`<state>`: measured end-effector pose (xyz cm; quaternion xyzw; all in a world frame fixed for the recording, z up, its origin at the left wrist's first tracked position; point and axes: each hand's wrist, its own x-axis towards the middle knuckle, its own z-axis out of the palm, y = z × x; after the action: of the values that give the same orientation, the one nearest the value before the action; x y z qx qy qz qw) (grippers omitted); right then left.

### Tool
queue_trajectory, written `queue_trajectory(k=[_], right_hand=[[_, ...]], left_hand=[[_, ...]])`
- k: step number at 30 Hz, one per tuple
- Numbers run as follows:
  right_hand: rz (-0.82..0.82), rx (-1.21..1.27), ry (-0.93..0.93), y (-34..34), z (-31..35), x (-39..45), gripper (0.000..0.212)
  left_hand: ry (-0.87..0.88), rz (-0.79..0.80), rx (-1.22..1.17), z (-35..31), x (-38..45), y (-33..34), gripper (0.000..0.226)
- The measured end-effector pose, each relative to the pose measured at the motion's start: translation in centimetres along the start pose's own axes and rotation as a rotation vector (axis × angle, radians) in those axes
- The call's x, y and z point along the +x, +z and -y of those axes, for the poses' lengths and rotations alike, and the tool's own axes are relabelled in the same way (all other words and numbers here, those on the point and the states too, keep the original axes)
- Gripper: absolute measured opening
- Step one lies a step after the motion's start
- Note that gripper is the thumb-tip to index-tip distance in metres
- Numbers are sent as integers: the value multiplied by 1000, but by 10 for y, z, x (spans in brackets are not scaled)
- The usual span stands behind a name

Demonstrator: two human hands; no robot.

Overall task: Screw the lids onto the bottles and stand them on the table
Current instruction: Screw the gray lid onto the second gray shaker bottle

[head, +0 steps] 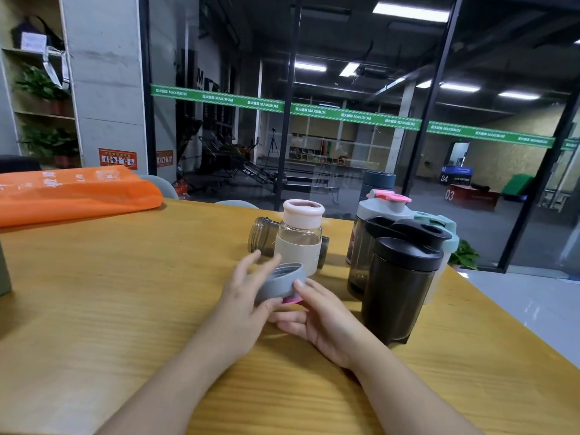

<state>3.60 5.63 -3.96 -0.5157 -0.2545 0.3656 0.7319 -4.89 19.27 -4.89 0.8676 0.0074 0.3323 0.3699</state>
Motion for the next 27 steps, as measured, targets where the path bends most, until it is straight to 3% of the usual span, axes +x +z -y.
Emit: queue_trajectory(k=[4,7,10,13,18,19,22,23,27], right_hand=[[-18,53,-45,14,-8,6,44],[-117,-30,-81,30,-15,20,30],[-157,-123,-67,45,-12,36,29],[-216,-280,-51,58,-3,52,23],[-379,-904,-220,70,8,81,61],[-389,-984,-239,72,9,87,63],[-389,-1212,-246,78,12,100,70],[-388,-1288,-235,79,13,104,73],[-425,-1455,-229,75,12,119,78]], left_hand=[[-217,-180,-341,12,14,-2,92],[-273,-240,-549,17,22,-4,80],[-338,-326,-690,28,32,-12,93],[-418,-412,-885,45,40,-26,92],[-507,-371,-1086,80,47,-52,116],[-525,-352,-1103,84,48,-57,112],[-537,-312,-1133,92,51,-63,67],[-538,-312,-1125,94,53,-63,62],[-508,-356,-1097,99,57,-60,96]])
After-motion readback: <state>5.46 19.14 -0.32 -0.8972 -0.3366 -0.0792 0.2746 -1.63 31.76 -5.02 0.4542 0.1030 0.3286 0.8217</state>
